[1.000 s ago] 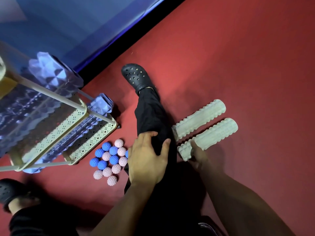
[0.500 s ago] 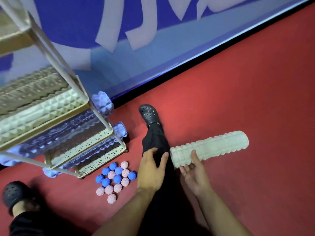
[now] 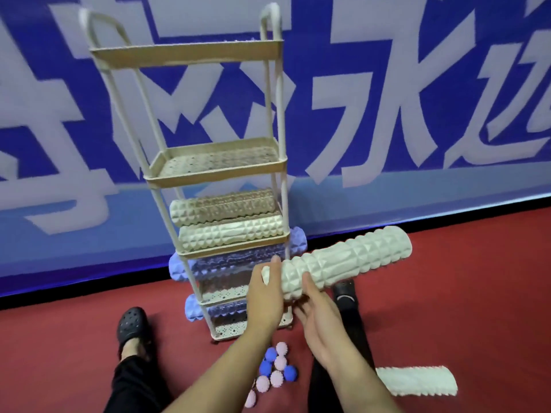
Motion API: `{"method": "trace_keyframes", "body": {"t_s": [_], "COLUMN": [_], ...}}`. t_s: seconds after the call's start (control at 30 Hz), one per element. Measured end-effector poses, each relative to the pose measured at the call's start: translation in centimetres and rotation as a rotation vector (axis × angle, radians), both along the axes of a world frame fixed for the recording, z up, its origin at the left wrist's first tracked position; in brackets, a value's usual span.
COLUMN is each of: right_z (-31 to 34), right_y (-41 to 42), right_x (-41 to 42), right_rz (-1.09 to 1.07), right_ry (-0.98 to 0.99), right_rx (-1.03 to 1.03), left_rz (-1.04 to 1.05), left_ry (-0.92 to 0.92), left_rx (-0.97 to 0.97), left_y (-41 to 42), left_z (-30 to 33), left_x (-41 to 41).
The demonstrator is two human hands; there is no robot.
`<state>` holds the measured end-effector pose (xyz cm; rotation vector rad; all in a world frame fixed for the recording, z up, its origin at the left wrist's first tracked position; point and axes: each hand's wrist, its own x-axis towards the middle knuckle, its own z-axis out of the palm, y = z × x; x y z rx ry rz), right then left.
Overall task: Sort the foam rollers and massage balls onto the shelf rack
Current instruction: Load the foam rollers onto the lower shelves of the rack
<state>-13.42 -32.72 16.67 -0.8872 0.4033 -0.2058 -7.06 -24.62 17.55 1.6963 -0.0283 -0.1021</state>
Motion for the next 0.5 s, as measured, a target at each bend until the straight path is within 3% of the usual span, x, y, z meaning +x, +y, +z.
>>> {"method": "trace_keyframes", "body": {"t_s": [0.27,0.5], "right_z": [5.1,8.3], "right_y": [5.3,5.3], "right_x": [2.2,5.6], "right_rz": [0.252,-0.123], "right_ry": [0.177,-0.084], "right_rx": [-0.769,-1.512], "left_rz": [0.235,0.337], "left_ry": [-0.109,-0.149], "left_rx": [0.029,0.021], "left_y": [10.8,17.9], "left_z": [3.9,5.6], "left_x": [4.2,6.6]}}
